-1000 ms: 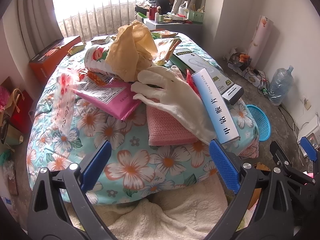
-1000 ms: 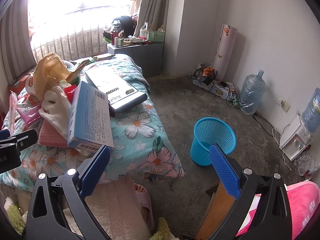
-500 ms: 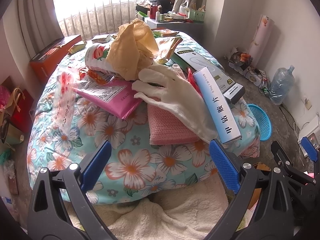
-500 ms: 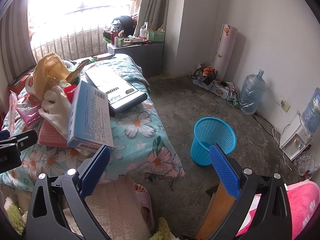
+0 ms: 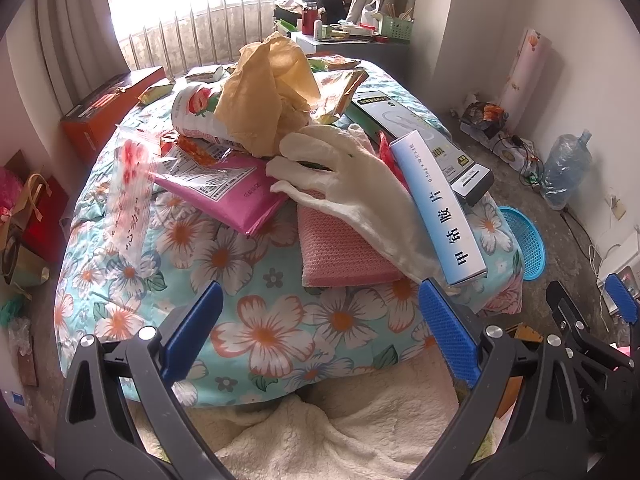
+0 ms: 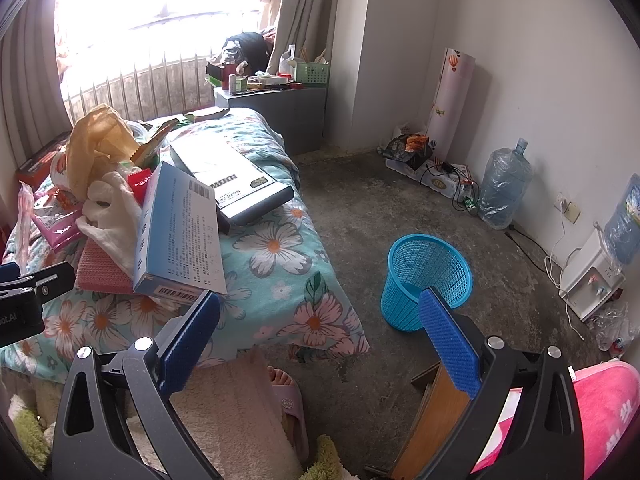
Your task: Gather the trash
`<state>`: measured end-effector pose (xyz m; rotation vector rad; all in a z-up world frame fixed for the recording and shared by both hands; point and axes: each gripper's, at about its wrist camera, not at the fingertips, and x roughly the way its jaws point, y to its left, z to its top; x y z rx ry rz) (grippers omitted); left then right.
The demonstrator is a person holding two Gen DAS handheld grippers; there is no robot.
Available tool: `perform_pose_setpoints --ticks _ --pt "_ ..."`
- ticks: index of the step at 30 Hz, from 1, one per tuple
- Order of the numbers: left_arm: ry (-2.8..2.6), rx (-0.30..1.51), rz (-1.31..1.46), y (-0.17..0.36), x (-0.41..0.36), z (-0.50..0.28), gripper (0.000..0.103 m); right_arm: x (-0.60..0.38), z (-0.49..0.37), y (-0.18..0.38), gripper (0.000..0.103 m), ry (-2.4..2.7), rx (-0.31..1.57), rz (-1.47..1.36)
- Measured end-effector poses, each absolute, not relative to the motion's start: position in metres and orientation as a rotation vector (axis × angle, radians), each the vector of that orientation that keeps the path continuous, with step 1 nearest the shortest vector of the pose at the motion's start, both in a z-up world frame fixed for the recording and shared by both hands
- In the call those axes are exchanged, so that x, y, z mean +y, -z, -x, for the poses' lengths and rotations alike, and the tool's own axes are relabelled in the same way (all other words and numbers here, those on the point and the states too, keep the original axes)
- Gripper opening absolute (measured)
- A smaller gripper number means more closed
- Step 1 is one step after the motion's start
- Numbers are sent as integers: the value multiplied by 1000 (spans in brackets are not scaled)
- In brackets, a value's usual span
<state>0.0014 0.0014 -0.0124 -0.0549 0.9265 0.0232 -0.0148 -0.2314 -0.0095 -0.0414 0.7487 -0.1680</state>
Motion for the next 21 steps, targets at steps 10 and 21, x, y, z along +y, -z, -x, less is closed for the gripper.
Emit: perform_pose_setpoints --ticks 10,21 --pt "-45 938 55 14 3 -3 94 -231 15 10 97 167 749 41" --pt "-59 955 60 19 7 -10 94 -223 7 15 97 156 764 48"
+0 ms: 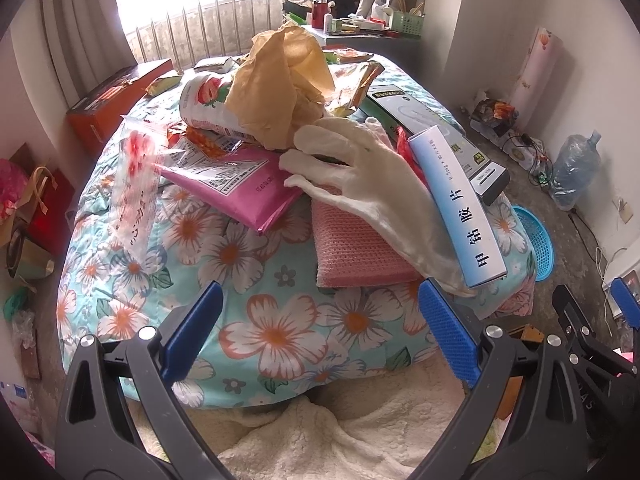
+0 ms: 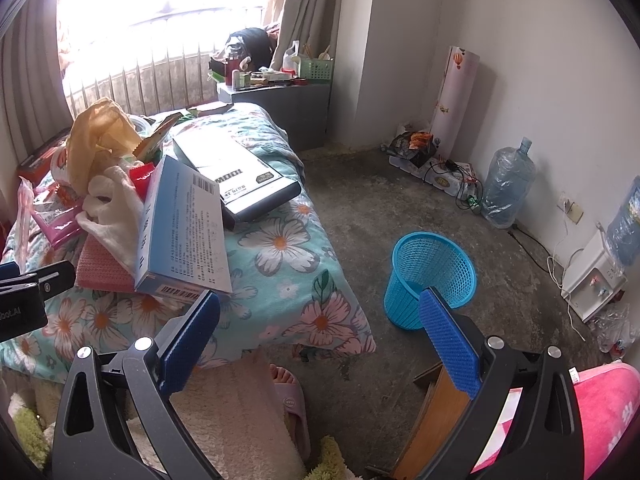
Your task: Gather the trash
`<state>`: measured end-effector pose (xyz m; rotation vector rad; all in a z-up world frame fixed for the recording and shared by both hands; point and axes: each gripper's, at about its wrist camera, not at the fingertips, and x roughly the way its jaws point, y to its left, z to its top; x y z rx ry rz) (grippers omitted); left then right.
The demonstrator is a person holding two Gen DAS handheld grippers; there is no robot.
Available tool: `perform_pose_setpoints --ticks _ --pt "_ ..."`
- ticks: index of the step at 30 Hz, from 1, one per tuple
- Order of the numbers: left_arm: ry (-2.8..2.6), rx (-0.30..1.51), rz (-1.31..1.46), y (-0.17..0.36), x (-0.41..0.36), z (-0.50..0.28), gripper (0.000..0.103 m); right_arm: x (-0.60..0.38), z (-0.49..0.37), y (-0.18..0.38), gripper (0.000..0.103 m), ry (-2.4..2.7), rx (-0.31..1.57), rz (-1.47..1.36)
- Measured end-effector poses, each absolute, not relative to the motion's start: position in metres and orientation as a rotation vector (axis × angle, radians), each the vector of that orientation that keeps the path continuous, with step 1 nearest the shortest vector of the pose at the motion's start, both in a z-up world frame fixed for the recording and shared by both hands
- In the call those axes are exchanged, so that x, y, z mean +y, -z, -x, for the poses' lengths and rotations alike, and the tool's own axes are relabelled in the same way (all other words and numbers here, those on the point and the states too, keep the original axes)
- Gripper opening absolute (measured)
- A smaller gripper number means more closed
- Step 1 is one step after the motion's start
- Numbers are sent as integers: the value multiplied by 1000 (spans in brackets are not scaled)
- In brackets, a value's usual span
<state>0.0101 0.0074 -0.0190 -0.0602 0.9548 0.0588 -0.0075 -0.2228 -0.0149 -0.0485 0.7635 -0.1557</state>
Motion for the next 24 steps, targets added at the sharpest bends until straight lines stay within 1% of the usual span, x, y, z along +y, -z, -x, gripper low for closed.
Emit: perform_pose_setpoints --ticks 8,15,18,22,23,24 --pt "-18 935 102 20 25 -18 94 -208 0 16 97 125 752 71" --pt "74 814 123 12 38 -21 94 -184 -3 17 97 8 677 106" --pt "150 781 138 11 39 -25 94 -172 -9 21 97 -28 687 133" --pt "223 783 179 16 40 -34 94 -158 -20 29 97 -63 701 168" --pt "240 789 193 17 41 -37 89 -156 -23 30 97 -69 706 170" --pt "263 797 208 18 40 -40 80 -155 -26 32 96 -76 711 170"
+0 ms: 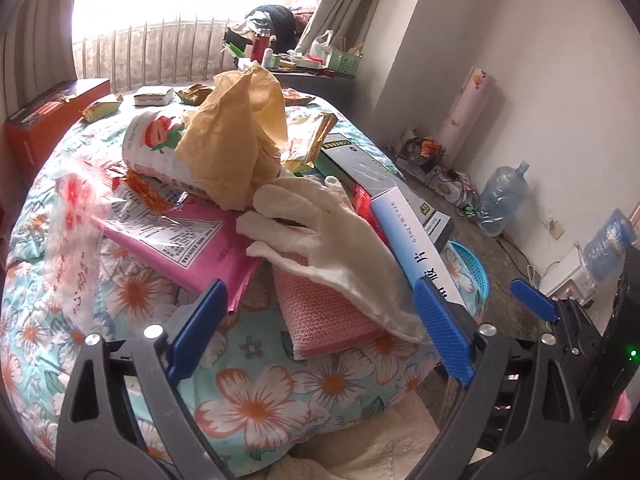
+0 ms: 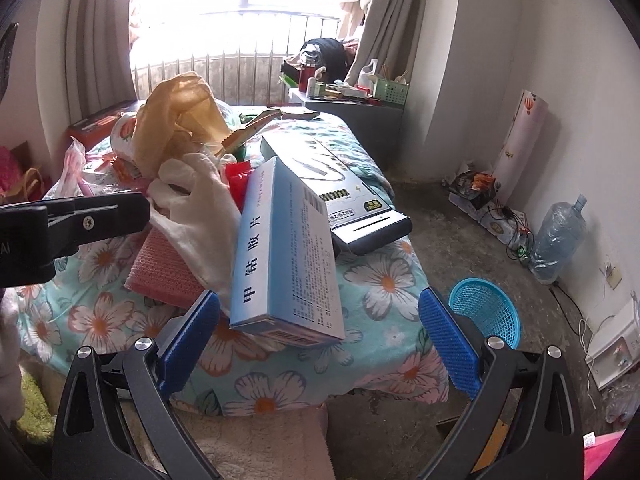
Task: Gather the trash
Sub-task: 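Grasp the white glove with the left tool while the right tool grasps the blue-white medicine box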
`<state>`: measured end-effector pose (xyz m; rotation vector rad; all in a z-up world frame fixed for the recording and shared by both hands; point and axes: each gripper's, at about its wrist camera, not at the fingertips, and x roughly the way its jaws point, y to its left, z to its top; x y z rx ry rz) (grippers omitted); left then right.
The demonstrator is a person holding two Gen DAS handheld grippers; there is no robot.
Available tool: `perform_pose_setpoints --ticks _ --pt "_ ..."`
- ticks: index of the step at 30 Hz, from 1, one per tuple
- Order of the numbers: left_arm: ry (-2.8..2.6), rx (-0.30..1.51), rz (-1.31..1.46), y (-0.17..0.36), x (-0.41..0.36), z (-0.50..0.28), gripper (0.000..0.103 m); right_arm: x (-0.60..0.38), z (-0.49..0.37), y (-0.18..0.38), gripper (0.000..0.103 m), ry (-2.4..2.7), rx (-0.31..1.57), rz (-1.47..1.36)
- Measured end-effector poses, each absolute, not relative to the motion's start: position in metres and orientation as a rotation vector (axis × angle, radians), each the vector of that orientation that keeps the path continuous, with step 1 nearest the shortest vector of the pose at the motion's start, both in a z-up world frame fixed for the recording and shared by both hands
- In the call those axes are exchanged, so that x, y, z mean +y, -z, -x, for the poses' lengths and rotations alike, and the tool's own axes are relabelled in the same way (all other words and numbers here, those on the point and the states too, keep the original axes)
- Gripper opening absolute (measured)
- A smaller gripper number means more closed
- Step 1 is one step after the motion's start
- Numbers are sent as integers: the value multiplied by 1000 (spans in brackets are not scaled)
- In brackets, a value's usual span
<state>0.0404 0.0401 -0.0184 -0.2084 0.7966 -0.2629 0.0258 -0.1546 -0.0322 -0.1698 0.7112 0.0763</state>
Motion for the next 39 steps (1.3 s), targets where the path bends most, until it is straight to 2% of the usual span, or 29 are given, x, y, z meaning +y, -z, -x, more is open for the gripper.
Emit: perform_pose_setpoints --ticks 5,10,12,15,17,21,23,29,31,32,33,37,38,39 --pt "332 886 292 31 35 -64 59 -153 -32 36 89 -98 732 160" --pt "323 939 301 42 28 -79 47 -155 -35 42 81 -116 755 157" --pt "315 936 315 43 27 -82 36 -155 -37 44 78 -128 766 146" --pt "317 919 342 41 29 -81 34 -155 -37 45 72 -143 774 141" --pt "320 924 324 44 27 -83 30 -155 -37 44 65 -155 776 132" --pt "347 900 338 39 32 -78 11 -157 -36 42 54 -173 783 108" --pt "367 865 338 34 31 -73 11 -159 -34 40 49 -168 779 93" --pt "392 934 405 44 30 -83 11 -172 -38 39 49 -133 790 49" --pt "393 958 417 48 28 -88 16 -174 -40 41 49 -126 808 34" --pt "392 965 425 49 28 -89 23 -175 -41 42 49 -122 814 31" --pt "390 971 431 50 28 -90 25 -175 -42 43 49 -119 818 30" --pt "367 983 413 53 22 -96 24 -176 -46 45 47 -106 829 30" --pt "362 988 406 53 21 -96 21 -176 -47 45 43 -105 830 30" --pt "359 995 399 53 20 -96 12 -177 -47 45 40 -106 832 28"
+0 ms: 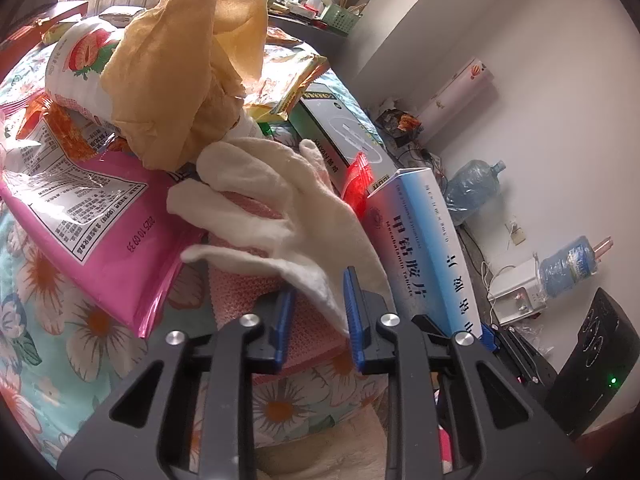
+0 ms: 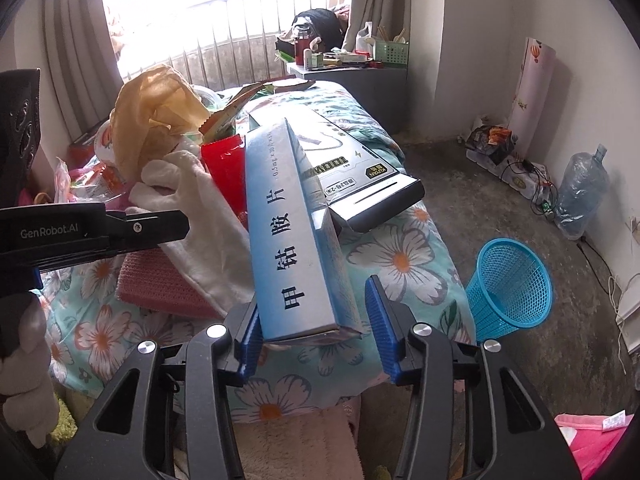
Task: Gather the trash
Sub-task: 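Grasp the white glove with the left tool while the right tool grasps the blue-white medicine box, then carry glove and box over the blue wastebasket and open both tools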
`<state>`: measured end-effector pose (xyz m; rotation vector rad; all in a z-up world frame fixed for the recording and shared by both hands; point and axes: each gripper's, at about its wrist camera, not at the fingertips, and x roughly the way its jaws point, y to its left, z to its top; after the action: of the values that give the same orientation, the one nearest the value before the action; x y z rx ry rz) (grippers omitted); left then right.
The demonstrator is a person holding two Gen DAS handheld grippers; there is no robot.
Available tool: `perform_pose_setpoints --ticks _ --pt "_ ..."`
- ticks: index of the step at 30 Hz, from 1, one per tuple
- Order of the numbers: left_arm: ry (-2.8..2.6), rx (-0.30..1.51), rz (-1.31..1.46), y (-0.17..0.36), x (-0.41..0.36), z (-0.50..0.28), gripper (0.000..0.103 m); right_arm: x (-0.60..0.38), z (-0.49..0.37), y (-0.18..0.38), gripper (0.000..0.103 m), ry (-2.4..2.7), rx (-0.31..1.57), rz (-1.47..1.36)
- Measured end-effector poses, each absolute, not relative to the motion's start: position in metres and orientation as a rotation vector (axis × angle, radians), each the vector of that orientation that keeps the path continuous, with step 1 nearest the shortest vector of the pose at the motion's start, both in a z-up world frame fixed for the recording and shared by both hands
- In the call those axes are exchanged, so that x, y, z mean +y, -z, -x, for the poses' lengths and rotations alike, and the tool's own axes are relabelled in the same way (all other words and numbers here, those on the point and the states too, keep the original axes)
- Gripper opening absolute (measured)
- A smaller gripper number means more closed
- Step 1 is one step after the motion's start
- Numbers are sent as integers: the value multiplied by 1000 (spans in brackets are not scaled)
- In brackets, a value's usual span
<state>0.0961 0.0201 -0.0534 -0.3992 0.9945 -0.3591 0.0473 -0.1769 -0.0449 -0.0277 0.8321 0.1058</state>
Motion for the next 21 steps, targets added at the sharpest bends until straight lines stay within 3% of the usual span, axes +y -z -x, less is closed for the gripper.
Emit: perform_pose_setpoints --ticks 5,21 --pt "358 981 372 49 15 -95 3 -179 -48 42 36 -106 830 24" --pt "392 834 301 11 14 -58 2 -172 -27 22 31 -100 764 74"
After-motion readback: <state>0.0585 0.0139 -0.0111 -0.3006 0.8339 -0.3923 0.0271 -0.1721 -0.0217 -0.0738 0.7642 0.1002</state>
